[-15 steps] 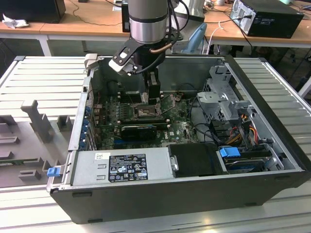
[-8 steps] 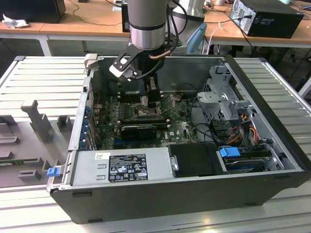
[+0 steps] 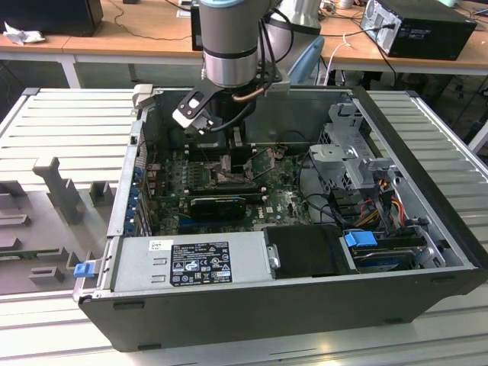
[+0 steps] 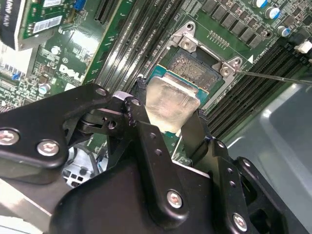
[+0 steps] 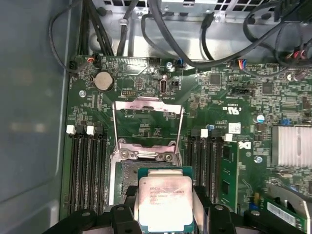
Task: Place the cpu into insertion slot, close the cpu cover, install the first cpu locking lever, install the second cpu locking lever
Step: 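Place the cpu into insertion slot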
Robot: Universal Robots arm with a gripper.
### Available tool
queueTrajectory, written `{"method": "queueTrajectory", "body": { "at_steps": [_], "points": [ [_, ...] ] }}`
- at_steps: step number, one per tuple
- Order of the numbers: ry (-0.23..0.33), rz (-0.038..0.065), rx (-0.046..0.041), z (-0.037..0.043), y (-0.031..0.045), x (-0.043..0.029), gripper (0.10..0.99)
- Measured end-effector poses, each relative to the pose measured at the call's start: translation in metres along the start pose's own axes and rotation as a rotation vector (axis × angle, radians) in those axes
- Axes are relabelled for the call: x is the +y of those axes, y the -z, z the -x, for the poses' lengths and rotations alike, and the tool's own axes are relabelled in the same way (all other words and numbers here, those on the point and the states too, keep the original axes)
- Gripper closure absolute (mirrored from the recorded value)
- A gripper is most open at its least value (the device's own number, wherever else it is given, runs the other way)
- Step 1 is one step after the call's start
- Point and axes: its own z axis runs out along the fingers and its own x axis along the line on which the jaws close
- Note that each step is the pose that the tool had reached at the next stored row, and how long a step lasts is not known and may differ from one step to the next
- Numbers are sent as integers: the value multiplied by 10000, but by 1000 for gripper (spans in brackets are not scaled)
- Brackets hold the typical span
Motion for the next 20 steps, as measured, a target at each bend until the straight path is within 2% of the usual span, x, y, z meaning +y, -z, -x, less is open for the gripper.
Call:
{"method": "queueTrajectory", "body": {
  "at_steps": [1,5,6,10,15,20],
  "points": [
    [1,0,7,-6,-34,-3,557],
    [-2,-1,35,-40,-88,-7,557],
    [-87,3,32,-67,-118,-17,557],
    [-215,4,29,-76,-154,-65,557],
    [-215,4,37,-128,-248,-73,557],
    [-404,6,31,-144,-323,-79,557]
  ]
}}
